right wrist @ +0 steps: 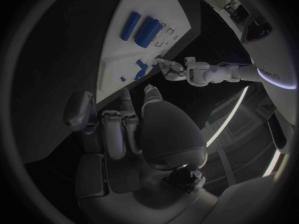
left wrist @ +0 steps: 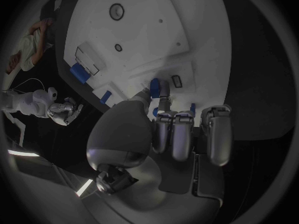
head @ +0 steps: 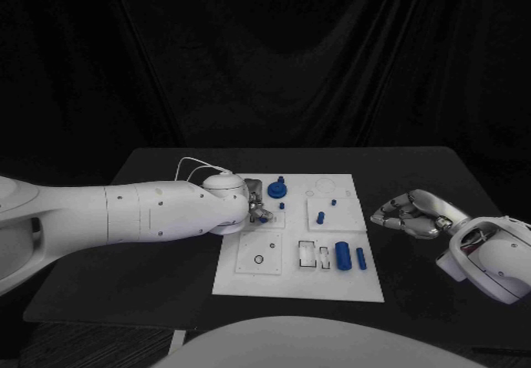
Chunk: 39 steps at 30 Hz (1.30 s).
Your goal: Assemble the parts on the task board
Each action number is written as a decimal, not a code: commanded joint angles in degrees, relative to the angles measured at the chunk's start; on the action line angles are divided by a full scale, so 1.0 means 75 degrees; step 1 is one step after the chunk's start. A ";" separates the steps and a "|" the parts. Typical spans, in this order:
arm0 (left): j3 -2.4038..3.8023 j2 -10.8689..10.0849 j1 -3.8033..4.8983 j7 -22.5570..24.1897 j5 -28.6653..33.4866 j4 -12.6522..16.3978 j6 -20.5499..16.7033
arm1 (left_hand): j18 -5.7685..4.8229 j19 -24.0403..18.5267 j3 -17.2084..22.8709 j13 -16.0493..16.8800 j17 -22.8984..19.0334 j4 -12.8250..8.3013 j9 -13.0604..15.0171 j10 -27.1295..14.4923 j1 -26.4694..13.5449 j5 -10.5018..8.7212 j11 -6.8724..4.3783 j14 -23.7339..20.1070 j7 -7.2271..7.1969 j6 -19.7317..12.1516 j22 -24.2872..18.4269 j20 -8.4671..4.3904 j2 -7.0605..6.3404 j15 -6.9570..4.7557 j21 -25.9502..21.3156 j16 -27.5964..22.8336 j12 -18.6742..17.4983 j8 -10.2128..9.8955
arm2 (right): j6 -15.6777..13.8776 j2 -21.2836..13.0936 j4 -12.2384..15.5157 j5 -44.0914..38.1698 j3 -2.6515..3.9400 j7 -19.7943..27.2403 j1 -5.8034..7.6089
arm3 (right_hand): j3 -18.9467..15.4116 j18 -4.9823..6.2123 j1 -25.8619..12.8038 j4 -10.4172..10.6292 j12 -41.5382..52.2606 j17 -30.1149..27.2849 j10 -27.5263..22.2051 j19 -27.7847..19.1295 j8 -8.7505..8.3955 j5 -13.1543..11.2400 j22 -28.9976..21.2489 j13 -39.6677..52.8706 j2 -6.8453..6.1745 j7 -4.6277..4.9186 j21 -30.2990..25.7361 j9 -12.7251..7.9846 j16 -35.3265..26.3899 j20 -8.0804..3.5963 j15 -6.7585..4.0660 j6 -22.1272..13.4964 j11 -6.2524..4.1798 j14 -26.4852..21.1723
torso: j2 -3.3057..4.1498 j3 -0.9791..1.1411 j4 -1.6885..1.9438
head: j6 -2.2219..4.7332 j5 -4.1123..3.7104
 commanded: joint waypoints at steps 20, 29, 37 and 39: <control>0.0004 0.0013 -0.0024 0.0256 0.0092 0.0015 0.0084 | 0.0015 0.0553 0.0086 0.2011 0.2012 -0.0287 0.0363 0.0797 0.0500 0.0713 -0.0093 0.0822 -0.0137 0.0062 0.1770 -0.0071 -0.0016 -0.0075 0.0004 0.0020 0.0027 0.0338 | -0.0103 -0.0013 0.0017 -0.0010 0.0004 -0.0018 -0.0021 | -0.0036 0.0150 0.0111 -0.0017 -0.0036 0.1704 0.0800 -0.0053 0.0052 0.0076 0.0989 0.1993 0.0010 -0.0027 -0.0023 -0.0014 -0.0026 0.0024 0.0009 0.0008 0.0004 0.0673 | -0.0002 -0.0001 -0.0002 | 0.0000 0.0012; 0.0004 -0.0189 -0.0026 0.0272 -0.0056 0.0242 -0.0468 | 0.0013 0.0556 0.0109 0.2011 0.2012 -0.0293 0.0414 0.0797 0.0527 0.0706 -0.0095 0.0822 -0.0131 0.0015 0.1772 -0.0080 -0.0014 -0.0081 0.0011 0.0020 0.0027 0.0358 | -0.0112 -0.0027 0.0022 -0.0010 0.0004 -0.0026 -0.0021 | -0.0035 0.0152 0.0118 -0.0019 -0.0036 0.1701 0.0800 -0.0057 0.0051 0.0087 0.0987 0.1993 0.0011 -0.0028 -0.0033 -0.0015 -0.0029 0.0024 0.0009 0.0008 0.0003 0.0671 | -0.0003 -0.0001 -0.0002 | 0.0000 0.0002; 0.0004 -0.0456 -0.0027 0.0408 -0.0698 0.0564 -0.1342 | 0.0012 0.0558 0.0107 0.2011 0.2012 -0.0271 0.0431 0.0797 0.0510 0.0680 -0.0091 0.0822 -0.0126 -0.0002 0.1773 -0.0081 -0.0009 -0.0079 0.0015 0.0020 0.0027 0.0364 | -0.0132 -0.0024 0.0000 -0.0010 0.0004 -0.0028 -0.0022 | -0.0035 0.0152 0.0118 -0.0019 -0.0036 0.1701 0.0800 -0.0057 0.0051 0.0087 0.0987 0.1993 0.0011 -0.0028 -0.0033 -0.0015 -0.0029 0.0024 0.0009 0.0008 0.0003 0.0671 | -0.0002 0.0000 -0.0001 | 0.0000 0.0015; 0.0004 -0.0483 -0.0031 0.0438 -0.0912 0.0624 -0.1546 | 0.0013 0.0557 0.0110 0.2011 0.2012 -0.0267 0.0434 0.0797 0.0510 0.0675 -0.0090 0.0822 -0.0127 -0.0009 0.1772 -0.0081 -0.0006 -0.0078 0.0011 0.0020 0.0027 0.0364 | -0.0132 -0.0019 -0.0004 -0.0011 0.0004 -0.0030 -0.0022 | -0.0033 0.0154 0.0127 -0.0022 -0.0036 0.1694 0.0800 -0.0063 0.0051 0.0099 0.0983 0.1993 0.0011 -0.0028 -0.0046 -0.0016 -0.0035 0.0024 0.0008 0.0008 0.0003 0.0668 | -0.0001 0.0000 -0.0001 | 0.0000 0.0025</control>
